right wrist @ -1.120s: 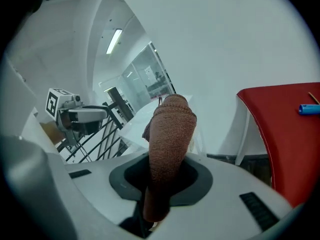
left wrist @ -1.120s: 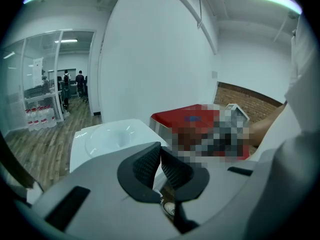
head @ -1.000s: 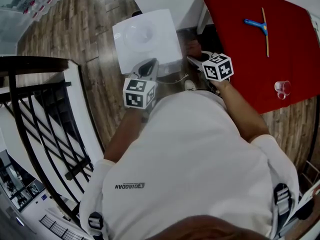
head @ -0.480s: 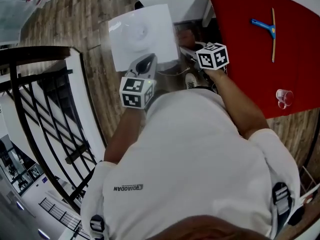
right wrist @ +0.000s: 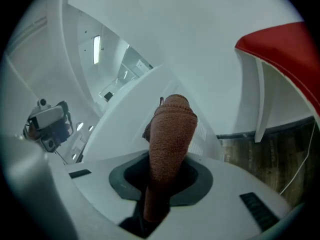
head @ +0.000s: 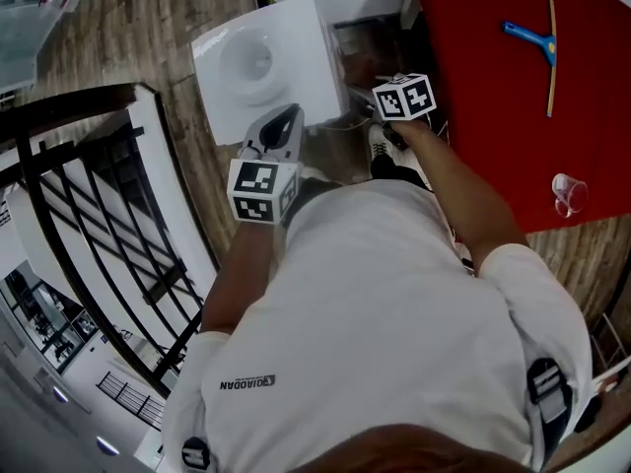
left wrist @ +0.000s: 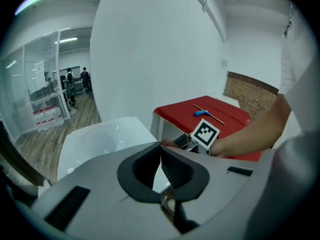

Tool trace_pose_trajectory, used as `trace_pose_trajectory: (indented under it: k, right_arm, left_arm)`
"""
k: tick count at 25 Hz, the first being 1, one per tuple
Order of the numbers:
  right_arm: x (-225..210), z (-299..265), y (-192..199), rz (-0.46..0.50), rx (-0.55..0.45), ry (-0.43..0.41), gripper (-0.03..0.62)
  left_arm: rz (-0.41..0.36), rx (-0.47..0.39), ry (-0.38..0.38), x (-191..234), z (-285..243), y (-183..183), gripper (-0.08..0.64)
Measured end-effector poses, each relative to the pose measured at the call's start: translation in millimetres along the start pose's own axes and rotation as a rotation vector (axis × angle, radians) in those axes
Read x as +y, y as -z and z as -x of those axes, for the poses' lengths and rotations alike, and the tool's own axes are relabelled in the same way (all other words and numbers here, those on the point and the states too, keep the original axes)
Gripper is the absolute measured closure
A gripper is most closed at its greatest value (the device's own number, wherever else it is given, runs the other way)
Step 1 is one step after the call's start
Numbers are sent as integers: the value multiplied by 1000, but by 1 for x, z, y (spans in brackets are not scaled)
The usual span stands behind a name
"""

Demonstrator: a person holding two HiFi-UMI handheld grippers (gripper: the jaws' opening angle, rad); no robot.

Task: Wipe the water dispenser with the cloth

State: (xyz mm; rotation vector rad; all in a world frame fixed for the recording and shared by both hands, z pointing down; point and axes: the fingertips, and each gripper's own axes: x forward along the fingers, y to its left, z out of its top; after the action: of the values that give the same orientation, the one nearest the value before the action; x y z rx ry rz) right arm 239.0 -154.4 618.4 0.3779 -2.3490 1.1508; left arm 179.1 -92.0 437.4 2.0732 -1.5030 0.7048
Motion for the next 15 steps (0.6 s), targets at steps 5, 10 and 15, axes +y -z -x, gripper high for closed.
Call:
trace_pose_trajectory:
  k: [5, 10, 15]
  right_arm:
    - [-31, -20, 24, -46, 55, 29, 520]
    - [-62, -43, 41, -40, 109, 61, 520]
    - [-87, -72, 58, -51, 160, 90, 520]
  left_arm:
    - [13, 12, 8, -6, -6, -1, 560]
    - [25, 30, 12, -10, -7, 1, 559]
    - [33, 35, -2, -6, -7, 4, 560]
